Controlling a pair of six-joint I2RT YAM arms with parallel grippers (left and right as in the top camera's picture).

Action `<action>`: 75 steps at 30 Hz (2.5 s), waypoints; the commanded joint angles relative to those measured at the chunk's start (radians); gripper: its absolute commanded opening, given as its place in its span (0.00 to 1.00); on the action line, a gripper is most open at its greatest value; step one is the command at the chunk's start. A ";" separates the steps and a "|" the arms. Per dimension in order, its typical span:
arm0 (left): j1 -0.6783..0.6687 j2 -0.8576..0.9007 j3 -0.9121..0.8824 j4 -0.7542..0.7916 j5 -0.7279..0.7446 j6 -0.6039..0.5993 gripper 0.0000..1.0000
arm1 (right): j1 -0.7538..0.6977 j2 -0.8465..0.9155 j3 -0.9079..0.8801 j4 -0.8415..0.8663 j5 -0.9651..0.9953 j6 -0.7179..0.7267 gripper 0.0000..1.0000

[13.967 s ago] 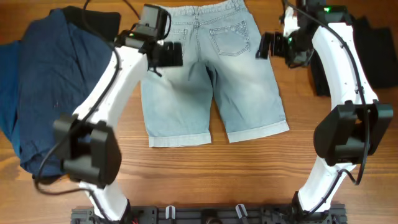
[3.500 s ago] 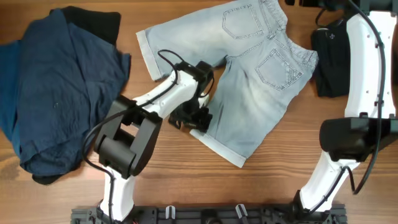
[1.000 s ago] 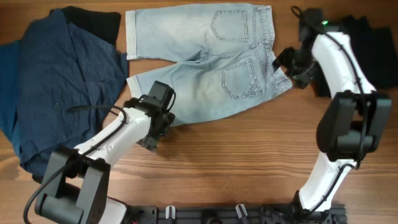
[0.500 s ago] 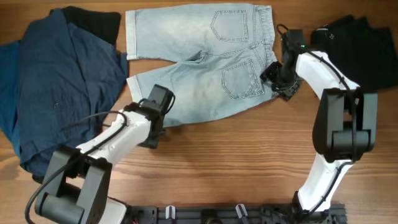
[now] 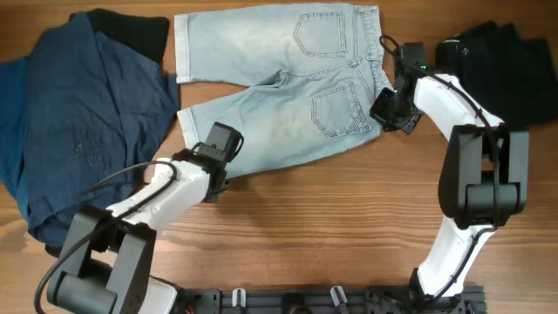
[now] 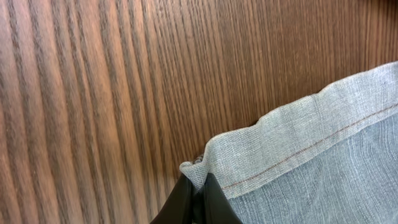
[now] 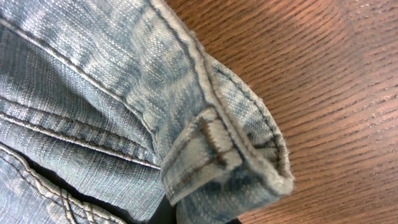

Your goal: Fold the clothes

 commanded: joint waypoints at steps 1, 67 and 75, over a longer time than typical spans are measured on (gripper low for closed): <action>0.024 -0.009 -0.016 -0.011 -0.044 0.018 0.04 | -0.019 -0.017 -0.010 -0.023 0.018 -0.011 0.04; 0.146 0.225 0.240 1.231 -0.092 0.860 0.15 | -0.082 -0.218 -0.014 0.272 0.098 0.131 0.04; 0.146 0.333 0.508 1.138 -0.039 1.218 1.00 | -0.088 -0.198 0.000 0.497 0.092 -0.022 1.00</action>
